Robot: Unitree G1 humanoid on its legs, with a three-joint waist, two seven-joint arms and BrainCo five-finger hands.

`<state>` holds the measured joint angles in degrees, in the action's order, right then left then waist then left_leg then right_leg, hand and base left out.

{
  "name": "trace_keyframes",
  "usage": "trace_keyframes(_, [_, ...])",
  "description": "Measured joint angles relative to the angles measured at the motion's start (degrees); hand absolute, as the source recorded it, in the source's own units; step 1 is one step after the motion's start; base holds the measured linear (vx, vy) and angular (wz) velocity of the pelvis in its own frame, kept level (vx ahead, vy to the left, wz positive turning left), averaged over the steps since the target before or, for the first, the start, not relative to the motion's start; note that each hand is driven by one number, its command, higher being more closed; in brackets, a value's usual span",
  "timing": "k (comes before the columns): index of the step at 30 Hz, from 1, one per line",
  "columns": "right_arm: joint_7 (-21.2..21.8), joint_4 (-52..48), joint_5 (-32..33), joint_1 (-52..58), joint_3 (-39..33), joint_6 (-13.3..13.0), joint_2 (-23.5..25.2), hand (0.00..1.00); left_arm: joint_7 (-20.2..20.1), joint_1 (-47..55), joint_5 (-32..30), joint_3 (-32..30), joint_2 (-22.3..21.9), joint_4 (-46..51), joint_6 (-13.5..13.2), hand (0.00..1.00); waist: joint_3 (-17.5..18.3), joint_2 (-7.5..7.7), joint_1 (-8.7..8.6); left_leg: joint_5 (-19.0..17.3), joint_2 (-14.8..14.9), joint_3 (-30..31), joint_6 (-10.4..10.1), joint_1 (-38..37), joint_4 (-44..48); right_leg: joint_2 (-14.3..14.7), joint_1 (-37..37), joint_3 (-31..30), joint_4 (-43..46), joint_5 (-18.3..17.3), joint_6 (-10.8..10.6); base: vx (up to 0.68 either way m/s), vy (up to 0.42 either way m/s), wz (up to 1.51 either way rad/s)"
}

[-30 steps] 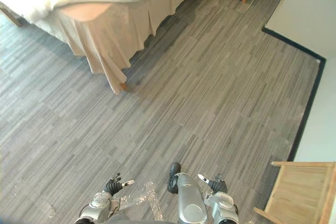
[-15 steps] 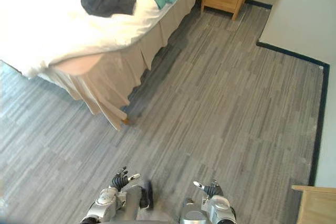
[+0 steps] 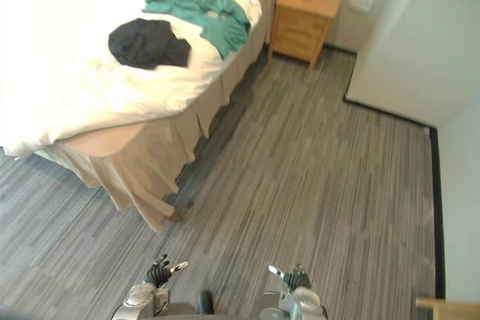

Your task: Tidy the bed and pick cloth on bed and put in laundry

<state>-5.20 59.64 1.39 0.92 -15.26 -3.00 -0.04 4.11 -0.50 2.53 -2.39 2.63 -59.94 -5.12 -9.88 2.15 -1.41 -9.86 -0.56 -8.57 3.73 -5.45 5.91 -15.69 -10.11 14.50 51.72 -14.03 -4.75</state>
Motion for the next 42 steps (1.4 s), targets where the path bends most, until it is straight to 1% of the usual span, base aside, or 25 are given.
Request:
trace_keyframes(2, [0.01, -0.18, -0.02, -1.19, 0.08, -0.05, -0.60, 0.00, 0.01, 0.01, 0.80, -0.03, 0.08, 0.02, -0.01, 0.00, -0.64, -2.15, -0.99, -0.78, 3.76, 3.20, -0.86, -1.98, -0.26, 4.42, -3.16, 3.03, -9.78, -2.00, 1.42, 0.35, -0.153, 0.72])
trace_keyframes(3, [0.05, -0.44, -0.02, -1.24, 0.19, -0.31, -0.86, 0.00, 0.01, -0.01, 0.83, -0.02, -0.07, 0.02, -0.01, 0.00, -0.66, -2.83, -1.03, -0.95, 4.89, 3.89, -1.15, -2.11, -0.28, 5.79, -4.02, 3.08, -13.92, -1.74, 1.33, 0.35, -0.214, 0.67])
trace_keyframes(4, [0.11, -1.02, -0.05, -1.23, 0.38, -0.52, -1.04, 0.00, 0.01, -0.18, 0.81, 0.01, -0.15, 0.07, -0.06, 0.00, -0.77, -3.39, -1.00, -1.03, 6.49, 5.00, -1.30, -2.80, -0.49, 8.09, -5.07, 2.03, -24.09, 0.60, 0.99, 0.46, -0.324, 0.67])
trace_keyframes(5, [0.09, -1.26, -0.03, -1.10, 1.01, -0.53, -1.02, 0.00, 0.01, -0.04, 0.78, -0.01, -0.05, 0.07, -0.09, 0.00, -0.79, -3.22, -1.03, -1.32, 7.30, 6.03, -1.82, -3.44, -0.51, 9.21, -5.42, 0.22, -35.16, 6.36, 1.24, 0.48, -0.355, 0.70])
trace_keyframes(6, [0.09, -1.29, -0.04, -0.98, 1.56, -0.52, -1.04, 0.00, 0.01, 0.16, 0.77, -0.01, -0.06, 0.07, -0.10, 0.00, -0.69, -2.92, -1.05, -1.82, 7.54, 6.40, -2.67, -3.91, -0.46, 9.31, -5.32, -0.57, -40.57, 9.73, 1.27, 0.52, -0.414, 0.71])
trace_keyframes(7, [0.16, -1.10, 0.01, -0.81, 2.38, -0.46, -0.95, 0.00, 0.01, 0.97, 0.73, -0.24, 0.10, 0.07, -0.19, 0.00, -0.02, -1.15, -1.02, -3.50, 7.46, 7.02, -5.48, -5.34, -0.36, 8.84, -4.27, -2.41, -48.43, 20.14, 0.61, 0.43, -0.372, 0.49])
trace_keyframes(8, [0.38, -0.71, -0.12, -1.68, 2.10, -0.44, -1.39, 0.00, -0.02, 1.14, 0.63, -1.34, -1.17, -0.33, -0.07, 0.00, -0.65, -3.77, -0.53, -4.73, 9.63, 7.54, -7.32, -6.28, -0.74, 11.15, -2.75, -0.95, -48.08, 21.77, 1.47, 0.40, -0.339, 0.38])
trace_keyframes(9, [0.37, -0.59, -0.19, -2.44, 1.88, -0.48, -1.41, 0.00, -0.11, 1.13, 0.57, -1.86, -1.90, 0.11, -0.24, 0.00, -1.16, -3.95, -0.14, -4.56, 9.43, 7.76, -7.51, -6.21, -0.67, 10.97, -3.49, -1.01, -45.47, 19.81, 2.40, 0.30, -0.282, 0.41])
trace_keyframes(11, [0.64, -0.78, -0.27, -2.76, 0.84, -0.46, -1.65, 0.00, -0.01, 1.15, 0.46, -3.42, -3.30, 0.41, -0.89, 0.00, -2.59, -4.06, -1.01, -2.50, 8.64, 9.29, -7.00, -6.67, 0.68, 9.74, -4.70, -3.33, -33.44, 13.27, 2.14, 0.22, -0.169, 0.75])
trace_keyframes(12, [0.61, -1.33, -0.26, -1.92, 1.09, -0.49, -1.65, 0.00, 0.01, 1.18, 0.32, -4.65, -3.59, 0.25, -1.21, 0.00, -2.12, -3.30, -1.14, -2.34, 9.05, 9.97, -7.03, -7.68, 1.23, 9.72, -5.20, -6.91, -27.18, 8.53, 2.49, 0.29, -0.157, 0.93])
trace_keyframes(14, [0.73, -1.14, -0.26, -1.23, 3.59, -0.50, -2.23, 0.00, 0.02, 1.05, 0.27, -4.76, -3.61, 0.21, -1.53, 0.00, -1.11, -2.46, -0.62, -2.38, 10.23, 12.20, -7.19, -8.15, 0.42, 9.73, -5.74, -7.25, -22.50, 2.16, 2.94, 0.31, -0.209, 0.80])
trace_keyframes(17, [0.69, -1.11, -0.23, -1.27, 3.74, -0.57, -2.23, 0.00, 0.05, 1.55, 0.22, -4.89, -3.58, 0.07, -1.49, 0.00, -0.08, -3.67, -0.92, -2.26, 11.90, 14.65, -7.41, -5.50, 2.70, 10.29, -4.99, -4.21, -23.32, -0.15, 3.52, 0.15, -0.183, 0.52])
trace_keyframes(18, [0.65, -0.25, -0.26, -1.29, 3.86, -0.58, -2.23, 0.00, 0.09, 1.56, 0.25, -4.85, -3.54, 0.06, -1.47, 0.00, 0.22, -4.11, -0.70, -1.57, 12.45, 15.53, -8.61, -4.40, 5.54, 11.04, -3.47, -3.49, -24.99, -0.68, 3.60, 0.21, -0.183, 0.31])
trace_keyframes(19, [0.63, 0.49, -0.31, -1.31, 4.05, -0.55, -2.40, 0.00, 0.11, 1.63, 0.28, -4.84, -3.44, 0.07, -1.41, 0.00, 0.43, -4.47, -0.60, -0.83, 12.66, 16.81, -9.91, -2.40, 10.69, 11.62, -0.95, -2.56, -27.45, -0.49, 3.95, 0.27, -0.192, 0.40])
trace_keyframes(22, [0.57, 2.22, -0.27, -1.04, 4.67, -0.82, -3.06, 0.00, 0.32, 1.50, 1.41, -4.74, -3.51, 0.49, -1.48, 0.00, 0.23, -4.61, -0.45, 3.65, 12.90, 18.50, -16.91, 5.56, 30.04, 12.60, 6.94, -0.05, -34.17, 0.89, 5.81, 0.20, -0.095, 0.30])
trace_keyframes(24, [0.43, 3.37, -0.32, -0.91, 4.67, -0.81, -3.35, 0.00, 0.81, 1.41, 1.46, -4.33, -3.57, 0.88, -1.61, 0.00, 0.54, -5.17, 0.45, 1.81, 14.15, 13.49, -16.07, 10.58, 39.19, 12.76, 11.29, 1.15, -37.67, 1.65, 6.19, 0.23, -0.036, 0.12])
trace_keyframes(26, [0.37, 3.93, -0.37, -0.98, 4.43, -0.82, -3.25, 0.00, 0.99, 1.09, 1.81, -4.26, -3.72, 1.95, -1.80, 0.00, 0.17, -4.60, 0.49, -3.79, 13.77, 1.41, -12.78, 15.18, 35.40, 10.74, 15.16, 2.39, -40.11, 2.23, 5.19, 0.26, 0.038, 0.28])
trace_keyframes(27, [0.38, 3.85, -0.34, -0.97, 4.37, -0.82, -3.29, 0.00, 1.02, 1.02, 2.00, -4.18, -3.81, 2.25, -1.80, 0.00, 0.13, -4.66, 0.45, -3.57, 13.01, -0.99, -11.92, 15.91, 31.02, 10.32, 15.72, 2.87, -40.14, 2.33, 4.73, 0.24, 0.119, 0.52])
trace_keyframes(28, [0.39, 3.22, -0.35, -0.95, 4.16, -0.80, -3.62, 0.00, 1.10, 0.98, 2.56, -2.53, -3.80, 2.56, -1.85, 0.00, -0.07, -5.78, 0.45, 1.09, 11.30, -4.73, -7.99, 16.85, 21.15, 10.55, 16.81, 4.04, -40.21, 2.35, 3.32, 0.20, 0.119, 0.79])
trace_keyframes(29, [0.41, 3.22, -0.42, -0.92, 3.93, -0.74, -3.29, 0.00, 1.09, 1.01, 2.56, -0.87, -3.22, 2.46, -1.84, 0.00, 0.40, -4.83, 0.72, 1.07, 9.54, -6.14, -6.73, 14.98, 17.91, 9.35, 17.79, 4.56, -40.75, 1.50, 1.97, 0.24, 0.137, 0.88])
trace_keyframes(31, [0.50, 3.23, -0.47, -0.85, 3.99, -0.78, -2.21, 0.00, 1.10, 1.16, 2.58, 0.28, -1.54, 2.82, -1.86, 0.00, 0.71, -2.57, 0.95, 3.14, 6.21, -6.55, -5.02, 13.21, 10.43, 7.42, 17.62, 5.28, -41.88, 1.37, 1.68, 0.19, 0.102, 0.83])
trace_keyframes(32, [0.48, 3.22, -0.49, -1.62, 3.97, -0.80, -1.47, 0.00, 1.10, 1.11, 2.59, 0.83, -0.58, 2.94, -1.84, 0.00, 0.01, -1.67, 1.20, 5.44, 4.10, -6.83, -4.44, 12.39, 6.52, 6.24, 18.08, 5.48, -42.97, 1.72, 1.15, 0.16, 0.080, 0.63])
trace_keyframes(38, [0.46, 2.97, -0.50, -0.67, 3.54, -0.86, -0.57, 0.00, 1.08, 4.18, 2.58, 1.70, 1.17, 2.35, -1.73, 0.00, 0.27, -1.32, 0.82, 10.83, 1.26, -6.53, -4.23, 2.37, -6.19, 5.56, 23.50, 6.91, -43.12, 3.32, -1.08, 0.09, -0.017, 0.26])
trace_keyframes(40, [0.38, 2.82, -0.51, -0.56, 2.38, -0.88, -1.44, 0.00, 0.86, 3.92, 2.54, 1.77, 0.46, 2.17, -1.63, 0.00, 0.41, -2.74, 0.16, 10.75, 2.23, -6.18, -3.75, 1.90, -8.64, 5.21, 18.23, 7.20, -31.63, 3.19, -1.30, 0.00, -0.001, 0.44])
trace_keyframes(42, [0.39, 1.91, -0.35, -0.54, 2.11, -0.92, -1.00, 0.00, 0.77, 3.75, 2.53, 1.80, 1.18, 2.18, -1.63, 0.00, -0.21, -1.52, 0.08, 10.35, 1.73, -4.40, -3.58, 1.13, -8.88, 2.53, 12.60, 5.75, -17.24, 4.17, -2.74, 0.02, 0.032, 0.53])
